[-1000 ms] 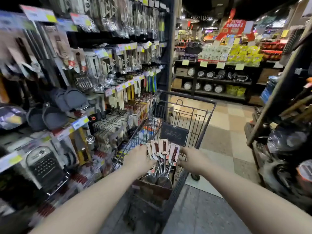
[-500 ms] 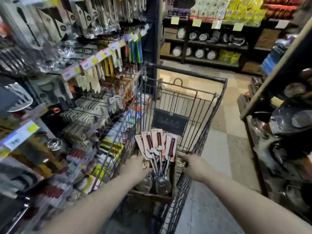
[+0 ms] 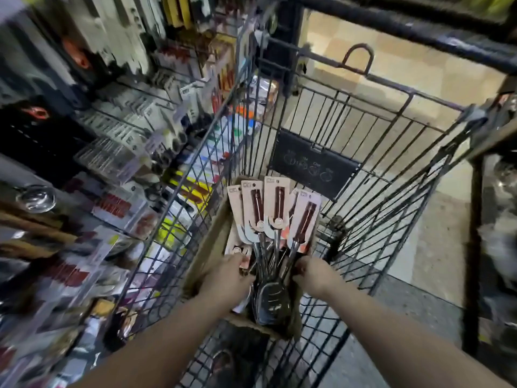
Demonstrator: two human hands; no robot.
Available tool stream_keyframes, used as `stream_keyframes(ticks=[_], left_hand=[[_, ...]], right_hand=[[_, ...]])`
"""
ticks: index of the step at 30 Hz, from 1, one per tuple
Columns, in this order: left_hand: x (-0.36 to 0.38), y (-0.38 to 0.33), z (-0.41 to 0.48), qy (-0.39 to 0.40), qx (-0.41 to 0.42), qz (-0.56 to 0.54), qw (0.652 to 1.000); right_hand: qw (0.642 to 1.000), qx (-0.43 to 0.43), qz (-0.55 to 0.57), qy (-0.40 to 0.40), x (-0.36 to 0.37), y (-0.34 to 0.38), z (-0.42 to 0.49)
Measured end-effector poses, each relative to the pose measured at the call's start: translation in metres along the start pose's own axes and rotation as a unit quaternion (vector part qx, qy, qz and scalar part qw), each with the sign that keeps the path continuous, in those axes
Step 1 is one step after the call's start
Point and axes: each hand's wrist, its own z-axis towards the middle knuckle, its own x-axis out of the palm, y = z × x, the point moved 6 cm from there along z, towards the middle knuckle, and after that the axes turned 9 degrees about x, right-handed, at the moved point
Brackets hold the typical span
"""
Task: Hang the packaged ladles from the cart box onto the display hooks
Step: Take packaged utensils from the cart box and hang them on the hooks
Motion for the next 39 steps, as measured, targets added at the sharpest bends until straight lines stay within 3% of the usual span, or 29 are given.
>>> stream_keyframes(ticks=[9,14,24,29,32,39], left_hand=[[0.072,-0.011,0.096,0.038,-0.072,-0.120,0.989],[0.093,-0.009,0.124,-0.003,-0.096,-0.217,0.971],[0.104,0.005,0.146,-0.045,-0.141,-0.234,0.961],[0.098,0.011,0.130,-0.043,-0.125,-0.258,0.957],[0.085,0.012,0.119,-0.088,-0.115,-0.296,0.944],[0.044,0.008,0.100,-0.157,-0.108,-0.356,0.915]], right_hand=[[0.994,0.073,0.077,0.025,0.025,-0.023,0.106],[0.982,0.110,0.154,0.022,0.042,-0.026,0.139],[0.928,0.159,0.337,0.013,0.054,-0.033,0.161],[0.918,0.139,0.371,0.024,0.058,-0.028,0.158],[0.932,0.104,0.348,-0.010,0.049,-0.022,0.152],[0.925,-0.014,0.368,-0.094,0.007,0.002,0.117]])
